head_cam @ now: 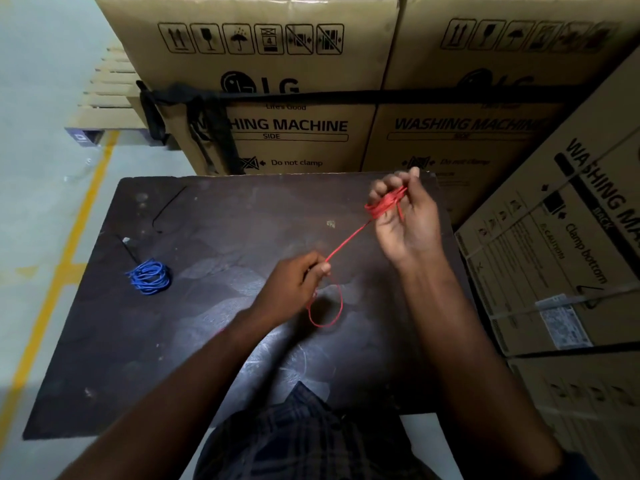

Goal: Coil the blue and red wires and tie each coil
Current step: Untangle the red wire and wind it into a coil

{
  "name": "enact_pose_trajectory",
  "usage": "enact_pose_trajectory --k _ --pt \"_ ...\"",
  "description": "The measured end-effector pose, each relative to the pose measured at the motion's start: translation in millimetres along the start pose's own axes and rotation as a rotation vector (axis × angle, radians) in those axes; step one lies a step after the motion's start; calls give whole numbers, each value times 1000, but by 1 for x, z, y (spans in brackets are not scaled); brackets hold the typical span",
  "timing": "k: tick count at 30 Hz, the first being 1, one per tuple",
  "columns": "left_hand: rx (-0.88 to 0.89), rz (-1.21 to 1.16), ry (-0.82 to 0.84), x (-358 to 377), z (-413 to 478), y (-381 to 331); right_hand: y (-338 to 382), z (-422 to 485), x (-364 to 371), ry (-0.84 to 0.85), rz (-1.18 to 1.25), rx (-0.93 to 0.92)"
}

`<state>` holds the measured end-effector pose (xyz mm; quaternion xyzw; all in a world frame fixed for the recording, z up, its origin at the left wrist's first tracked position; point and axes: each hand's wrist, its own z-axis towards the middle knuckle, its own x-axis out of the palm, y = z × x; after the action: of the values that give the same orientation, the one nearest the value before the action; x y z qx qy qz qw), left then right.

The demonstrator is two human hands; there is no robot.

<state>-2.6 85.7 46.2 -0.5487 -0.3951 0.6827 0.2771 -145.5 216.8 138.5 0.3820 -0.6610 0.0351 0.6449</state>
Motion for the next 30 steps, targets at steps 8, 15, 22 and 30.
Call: enact_pose_trajectory --k 8,15,22,30 --pt "130 23 -63 -13 3 -18 -40 11 -29 -53 -1044 -388" --pt "103 -173 -217 -51 15 -29 -54 -15 -62 314 -1528 -23" --pt "58 -263 -239 -41 27 -16 -64 -50 -46 466 -829 580" --pt "13 -232 -127 -18 27 -15 -35 -38 6 443 -106 466"
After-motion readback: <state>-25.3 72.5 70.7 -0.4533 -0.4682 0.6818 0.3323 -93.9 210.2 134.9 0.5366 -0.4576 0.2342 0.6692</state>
